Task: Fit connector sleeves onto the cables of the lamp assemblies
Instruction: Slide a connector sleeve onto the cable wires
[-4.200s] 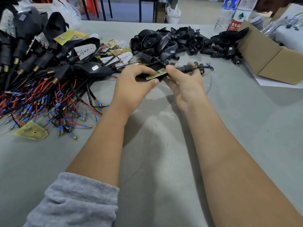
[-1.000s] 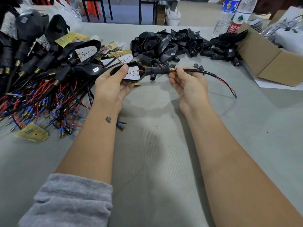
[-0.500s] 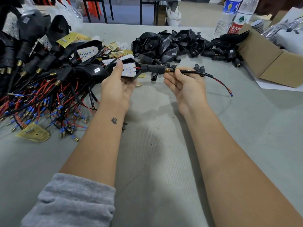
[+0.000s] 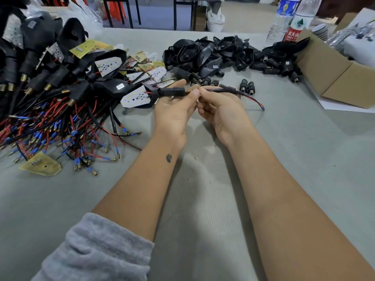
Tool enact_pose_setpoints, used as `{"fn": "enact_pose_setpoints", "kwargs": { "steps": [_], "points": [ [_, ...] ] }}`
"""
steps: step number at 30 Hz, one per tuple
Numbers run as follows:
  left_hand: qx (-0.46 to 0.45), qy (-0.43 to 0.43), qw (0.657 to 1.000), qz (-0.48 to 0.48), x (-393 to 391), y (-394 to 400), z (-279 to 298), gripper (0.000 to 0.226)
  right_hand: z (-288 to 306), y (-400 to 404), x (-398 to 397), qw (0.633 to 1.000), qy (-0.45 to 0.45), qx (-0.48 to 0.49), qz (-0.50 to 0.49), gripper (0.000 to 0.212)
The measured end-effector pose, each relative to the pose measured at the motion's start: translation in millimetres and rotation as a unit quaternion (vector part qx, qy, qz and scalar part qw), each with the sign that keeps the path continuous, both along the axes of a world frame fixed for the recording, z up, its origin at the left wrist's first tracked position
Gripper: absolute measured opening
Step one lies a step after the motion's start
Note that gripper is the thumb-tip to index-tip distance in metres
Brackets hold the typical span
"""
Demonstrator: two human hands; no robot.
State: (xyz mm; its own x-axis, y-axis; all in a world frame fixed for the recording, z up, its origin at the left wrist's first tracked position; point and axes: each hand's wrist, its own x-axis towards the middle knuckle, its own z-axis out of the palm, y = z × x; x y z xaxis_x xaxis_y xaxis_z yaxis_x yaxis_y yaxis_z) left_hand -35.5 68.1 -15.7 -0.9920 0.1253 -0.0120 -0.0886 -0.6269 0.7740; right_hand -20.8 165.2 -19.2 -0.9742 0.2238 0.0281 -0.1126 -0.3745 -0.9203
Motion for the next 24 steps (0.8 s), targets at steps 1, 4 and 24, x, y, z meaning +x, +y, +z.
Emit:
{"fn": "enact_pose_setpoints", "kwargs": {
  "steps": [1, 4, 24],
  "points": [
    [-0.004, 0.002, 1.0, 0.007, -0.4, -0.2, -0.7, 0.034, 0.7, -1.1, 0.1, 1.0, 0.0, 0.006, -0.004, 0.016],
    [-0.007, -0.013, 1.0, 0.017, -1.5, -0.3, -1.9, 0.026, 2.7, -0.7, -0.7, 0.996, -0.016, -0.064, -0.057, 0.022],
    [0.047, -0.108, 0.986, 0.115, -4.8, -6.7, 0.3, 0.021, 0.9, 12.1, -3.4, 0.959, -0.016, -0.101, -0.264, 0.044]
  ]
}}
